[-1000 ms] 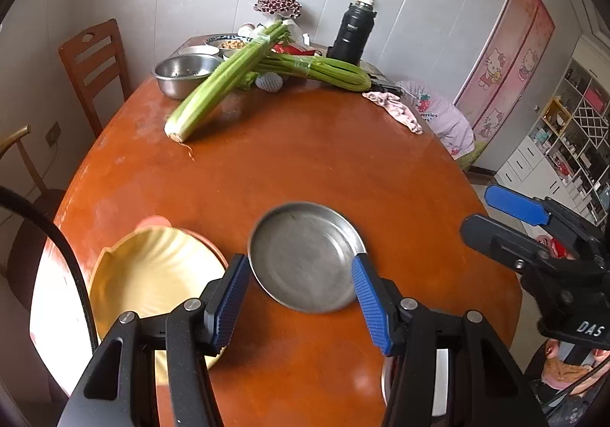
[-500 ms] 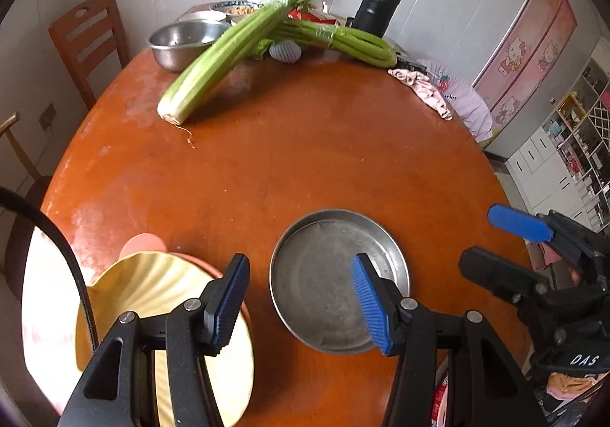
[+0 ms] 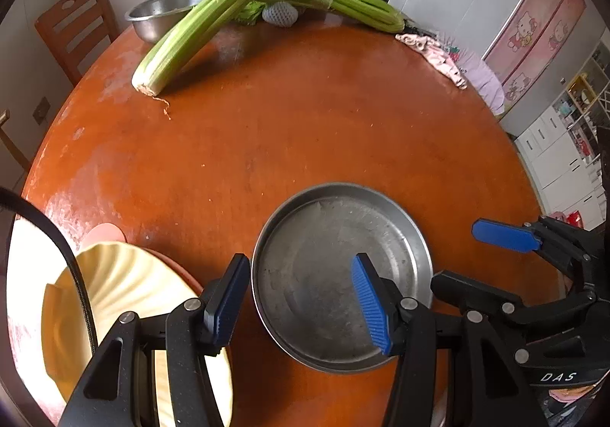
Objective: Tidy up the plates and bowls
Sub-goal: 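Move the right tool to the shallow steel plate and grasp its rim, then lift the steel plate with the right tool over the yellow plate stack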
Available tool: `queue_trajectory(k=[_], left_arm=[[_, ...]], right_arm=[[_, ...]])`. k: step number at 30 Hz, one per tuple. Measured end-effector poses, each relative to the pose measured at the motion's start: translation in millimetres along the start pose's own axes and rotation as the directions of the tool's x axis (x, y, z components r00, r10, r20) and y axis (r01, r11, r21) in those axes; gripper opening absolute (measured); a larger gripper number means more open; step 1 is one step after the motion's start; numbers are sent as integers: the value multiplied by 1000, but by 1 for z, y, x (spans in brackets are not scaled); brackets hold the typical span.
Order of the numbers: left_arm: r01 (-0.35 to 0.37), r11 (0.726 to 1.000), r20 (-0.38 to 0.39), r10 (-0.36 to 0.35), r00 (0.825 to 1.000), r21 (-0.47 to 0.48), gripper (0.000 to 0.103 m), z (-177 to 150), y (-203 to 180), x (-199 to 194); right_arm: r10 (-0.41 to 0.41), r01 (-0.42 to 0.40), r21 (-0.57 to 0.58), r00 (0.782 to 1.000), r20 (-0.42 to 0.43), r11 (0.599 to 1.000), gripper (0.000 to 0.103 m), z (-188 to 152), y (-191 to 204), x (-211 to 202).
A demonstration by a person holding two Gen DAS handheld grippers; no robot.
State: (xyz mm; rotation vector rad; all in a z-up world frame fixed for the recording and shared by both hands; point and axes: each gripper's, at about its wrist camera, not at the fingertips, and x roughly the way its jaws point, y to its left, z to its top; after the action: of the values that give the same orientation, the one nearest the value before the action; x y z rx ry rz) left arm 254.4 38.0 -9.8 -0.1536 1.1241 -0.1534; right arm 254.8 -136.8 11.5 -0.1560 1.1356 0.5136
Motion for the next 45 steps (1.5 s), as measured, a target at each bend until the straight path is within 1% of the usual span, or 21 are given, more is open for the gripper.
queue_trajectory(k=[4, 8, 13, 15, 21, 24, 26, 27, 30, 32, 36, 40, 45], left_arm=[[2, 1000, -11, -2, 1000, 11, 55, -1, -3, 6], [-11, 1000, -19, 12, 1000, 25, 55, 0, -6, 11], [-21, 999, -10, 21, 1000, 31, 55, 1, -4, 13], [-39, 999, -22, 40, 999, 25, 55, 2, -1, 17], [-52, 998, -51, 53, 997, 24, 55, 3, 1, 26], [-22, 999, -50, 24, 998, 26, 54, 1, 0, 25], [-14, 999, -53, 15, 998, 30, 53, 0, -2, 26], [-16, 999, -57, 18, 998, 37, 52, 0, -3, 27], [-1, 999, -66, 4, 998, 42, 50, -3, -6, 28], [13, 999, -64, -10, 998, 35, 49, -4, -6, 26], [34, 999, -59, -33, 998, 25, 50, -5, -6, 20], [32, 999, -40, -31, 999, 22, 50, -7, -7, 11], [48, 999, -30, -47, 998, 16, 50, -9, -7, 2]], right_arm=[[-7, 7, -1, 1000, -26, 1000, 74, -1, 0, 9], [-29, 27, -24, 998, -49, 999, 74, -4, 5, 19], [-38, 34, -46, 996, -82, 998, 74, -6, 11, 31], [-44, 39, -50, 995, -92, 998, 74, -6, 11, 35], [-42, 36, -54, 993, -114, 998, 74, -8, 15, 43], [-30, 25, -44, 990, -138, 999, 74, -9, 13, 49], [-23, 17, -43, 991, -133, 999, 73, -9, 13, 50], [-17, 12, -40, 991, -134, 999, 69, -9, 14, 49], [13, -18, -34, 991, -132, 999, 65, -7, 17, 49], [-12, 7, -40, 991, -130, 999, 65, -7, 17, 49], [-6, 3, -18, 992, -127, 1000, 65, -6, 16, 45], [-2, 0, -18, 994, -108, 1000, 65, -4, 20, 38], [-15, 13, -24, 995, -96, 1000, 65, -4, 26, 30]])
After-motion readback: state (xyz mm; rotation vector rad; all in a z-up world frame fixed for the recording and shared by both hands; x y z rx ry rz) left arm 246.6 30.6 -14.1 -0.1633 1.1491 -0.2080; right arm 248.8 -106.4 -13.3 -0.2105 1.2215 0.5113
